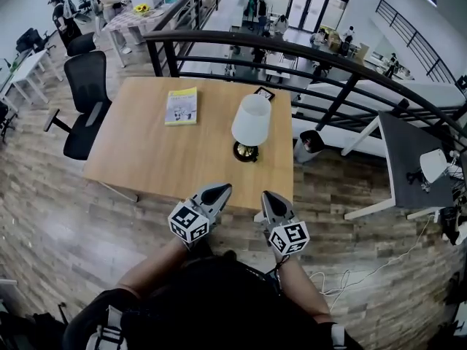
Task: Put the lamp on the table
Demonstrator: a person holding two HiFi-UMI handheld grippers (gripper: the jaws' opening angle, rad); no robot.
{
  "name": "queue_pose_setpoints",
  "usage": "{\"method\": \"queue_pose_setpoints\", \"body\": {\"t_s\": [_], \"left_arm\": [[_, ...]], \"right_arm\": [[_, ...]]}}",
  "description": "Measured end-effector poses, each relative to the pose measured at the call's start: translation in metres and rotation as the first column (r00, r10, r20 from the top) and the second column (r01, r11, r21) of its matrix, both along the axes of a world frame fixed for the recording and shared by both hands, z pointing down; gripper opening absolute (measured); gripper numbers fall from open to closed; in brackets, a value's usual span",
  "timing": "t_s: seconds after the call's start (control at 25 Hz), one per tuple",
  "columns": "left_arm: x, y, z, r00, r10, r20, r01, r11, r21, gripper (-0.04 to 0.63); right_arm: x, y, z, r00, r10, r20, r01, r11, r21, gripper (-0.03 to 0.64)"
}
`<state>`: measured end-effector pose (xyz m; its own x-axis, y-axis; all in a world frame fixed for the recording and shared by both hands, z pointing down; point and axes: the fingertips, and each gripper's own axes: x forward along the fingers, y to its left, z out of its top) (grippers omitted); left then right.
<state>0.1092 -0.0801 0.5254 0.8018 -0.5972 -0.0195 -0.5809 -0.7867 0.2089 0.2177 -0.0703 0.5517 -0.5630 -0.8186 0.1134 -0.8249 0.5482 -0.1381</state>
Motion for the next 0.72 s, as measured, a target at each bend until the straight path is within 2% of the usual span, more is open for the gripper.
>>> {"method": "queue_pose_setpoints", "body": {"t_s": [0.24, 0.44, 0.72], "left_arm": [[-0.029, 0.017, -0.004, 1.000, -0.020, 0.001, 0.020, 1.000, 0.007, 0.008], [-0.048, 0.034, -0.011, 1.000, 0.015, -0.013, -0.015, 1.000, 0.024, 0.008], [-0.103, 0.069, -0.021, 0.998, 0.061, -0.035, -0.060, 0.998, 0.031, 0.008]], "right_arm": [[-0.037, 0.017, -0.011, 1.000, -0.020, 0.006, 0.020, 1.000, 0.017, 0.015], [-0.068, 0.037, -0.019, 1.000, -0.006, 0.005, 0.006, 1.000, 0.030, 0.015], [-0.138, 0.076, -0.028, 1.000, 0.024, 0.009, -0.024, 0.999, 0.043, 0.014]]}}
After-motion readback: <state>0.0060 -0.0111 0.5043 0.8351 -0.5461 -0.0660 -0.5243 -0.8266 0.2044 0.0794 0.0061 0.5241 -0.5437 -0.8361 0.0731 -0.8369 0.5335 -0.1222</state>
